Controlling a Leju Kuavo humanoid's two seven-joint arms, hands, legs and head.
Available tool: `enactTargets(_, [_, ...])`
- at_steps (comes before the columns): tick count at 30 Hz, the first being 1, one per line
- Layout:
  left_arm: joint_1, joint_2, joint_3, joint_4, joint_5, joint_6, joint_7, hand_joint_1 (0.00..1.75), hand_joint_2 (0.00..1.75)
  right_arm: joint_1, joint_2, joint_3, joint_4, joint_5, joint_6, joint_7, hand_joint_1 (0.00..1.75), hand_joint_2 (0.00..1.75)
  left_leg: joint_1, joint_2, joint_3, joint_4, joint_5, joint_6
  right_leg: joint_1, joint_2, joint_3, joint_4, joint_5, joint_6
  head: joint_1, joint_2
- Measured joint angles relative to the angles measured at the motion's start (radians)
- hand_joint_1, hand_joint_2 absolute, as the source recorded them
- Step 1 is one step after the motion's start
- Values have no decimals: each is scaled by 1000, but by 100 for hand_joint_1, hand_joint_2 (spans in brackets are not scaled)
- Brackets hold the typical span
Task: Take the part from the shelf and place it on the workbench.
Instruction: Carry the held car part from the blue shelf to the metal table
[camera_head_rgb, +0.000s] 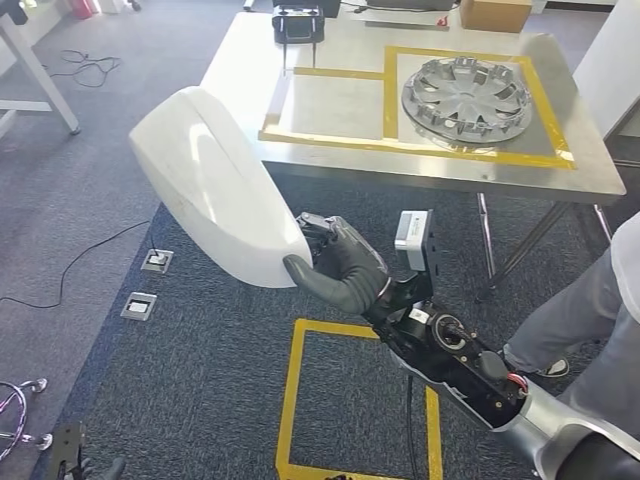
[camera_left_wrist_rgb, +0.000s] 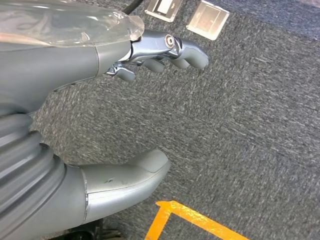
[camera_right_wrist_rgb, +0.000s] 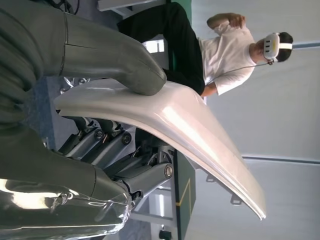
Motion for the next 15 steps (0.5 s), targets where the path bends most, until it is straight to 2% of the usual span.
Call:
enactTargets(1, [0, 1, 0, 0, 1, 0, 0, 0, 175, 1, 0, 0, 0, 0, -1, 0, 175, 175, 0, 0, 2, 1, -2, -6, 0, -3, 32, -70, 28, 3, 2, 0])
enactTargets(2, [0, 2, 0, 0, 2, 0, 0, 0, 175, 2, 0, 0, 0, 0, -1, 0, 175, 175, 0, 0, 1, 3, -2, -12, 0, -5, 56, -120, 42, 1, 4, 0])
enactTargets(3, [1, 3, 0, 0, 2, -1, 0, 0, 175, 4, -1, 0, 0, 0, -2, 0, 175, 175, -2, 0, 0, 4, -1, -19, 3, -5, 67, -143, 44, -2, 3, 0])
enactTargets(5, [1, 3, 0, 0, 4, -4, 0, 0, 175, 11, -1, 0, -1, 0, -2, 0, 175, 175, -1, 3, -3, 3, 3, -33, 8, -1, 73, -150, 43, -18, -5, 0])
enactTargets(7, [2, 1, 0, 0, 6, -7, 0, 0, 175, 15, -1, -2, -2, 1, -4, 0, 175, 175, 4, 5, -10, 24, -14, -41, 11, 2, 75, -155, 49, -35, -12, 0])
enactTargets(8, [2, 0, 0, 0, 8, -10, 0, 0, 175, 15, -2, -3, -3, 2, -4, -1, 175, 175, 5, 4, -28, 64, -38, -42, 12, 3, 77, -158, 51, -45, -15, 0])
enactTargets(10, [5, -1, 0, 0, 12, -16, 0, 0, 175, 19, -2, -3, -3, 5, -5, -2, 175, 175, 2, 3, -93, 199, -101, -39, 18, 4, 76, -160, 54, -57, -22, 0])
enactTargets(11, [7, -1, 0, 0, 14, -18, 1, 0, 175, 22, -2, -2, -3, 6, -5, -2, 175, 175, 0, 2, -128, 266, -124, -37, 22, 5, 74, -160, 54, -61, -24, 0])
enactTargets(12, [10, -1, 0, 0, 15, -21, 1, 0, 175, 26, -2, -2, -3, 8, -5, -2, 175, 175, -2, 2, -149, 306, -131, -34, 25, 6, 74, -160, 54, -64, -24, 0])
enactTargets(13, [12, -1, 0, 0, 16, -22, 2, 0, 175, 30, -2, -2, -3, 8, -5, -2, 175, 175, -5, 1, -151, 307, -120, -30, 29, 8, 74, -159, 54, -65, -24, 0])
enactTargets(14, [14, -2, 0, 0, 17, -23, 3, 0, 175, 31, -2, -2, -3, 9, -5, -2, 175, 175, -7, 1, -132, 267, -92, -25, 32, 11, 74, -159, 54, -66, -25, 0])
enactTargets(15, [15, -1, 0, 0, 18, -24, 3, 0, 175, 32, -2, -2, -3, 10, -5, -2, 175, 175, -10, -1, -98, 198, -57, -17, 34, 14, 75, -159, 54, -67, -25, 0])
